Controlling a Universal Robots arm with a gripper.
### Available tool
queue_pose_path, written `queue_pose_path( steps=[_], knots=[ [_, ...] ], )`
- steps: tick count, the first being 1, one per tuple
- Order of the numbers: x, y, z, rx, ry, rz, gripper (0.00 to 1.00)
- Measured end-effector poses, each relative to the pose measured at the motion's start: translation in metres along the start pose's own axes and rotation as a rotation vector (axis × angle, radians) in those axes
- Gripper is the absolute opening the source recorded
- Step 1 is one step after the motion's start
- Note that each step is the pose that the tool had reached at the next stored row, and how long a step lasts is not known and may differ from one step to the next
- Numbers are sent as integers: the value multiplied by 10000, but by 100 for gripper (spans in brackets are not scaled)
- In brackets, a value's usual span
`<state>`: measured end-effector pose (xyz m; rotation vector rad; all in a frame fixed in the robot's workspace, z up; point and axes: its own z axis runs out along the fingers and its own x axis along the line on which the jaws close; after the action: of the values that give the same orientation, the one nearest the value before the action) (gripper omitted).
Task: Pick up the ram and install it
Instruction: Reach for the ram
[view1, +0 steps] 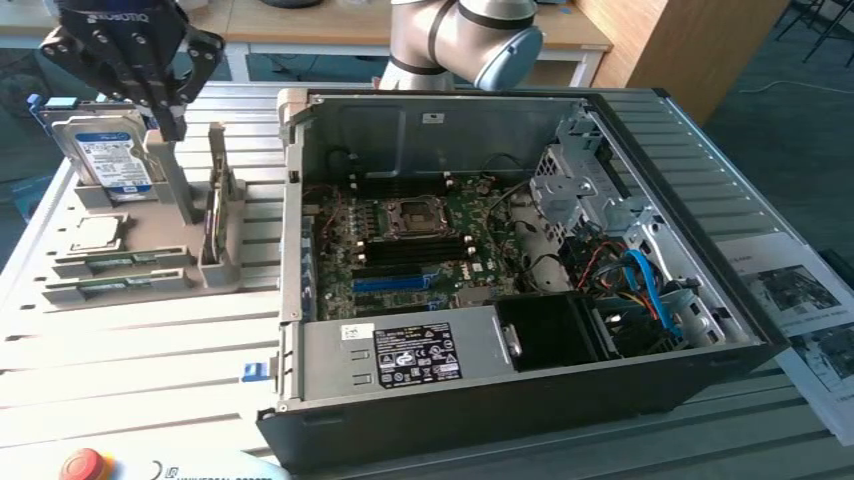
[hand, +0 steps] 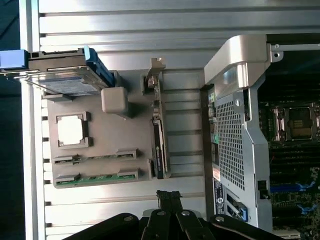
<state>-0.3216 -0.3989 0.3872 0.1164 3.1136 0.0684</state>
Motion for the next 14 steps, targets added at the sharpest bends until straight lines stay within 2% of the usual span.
queue_pose_path(
  steps=[14],
  knots=[
    [434, -33, 12, 7, 1, 1, 10]
  ],
)
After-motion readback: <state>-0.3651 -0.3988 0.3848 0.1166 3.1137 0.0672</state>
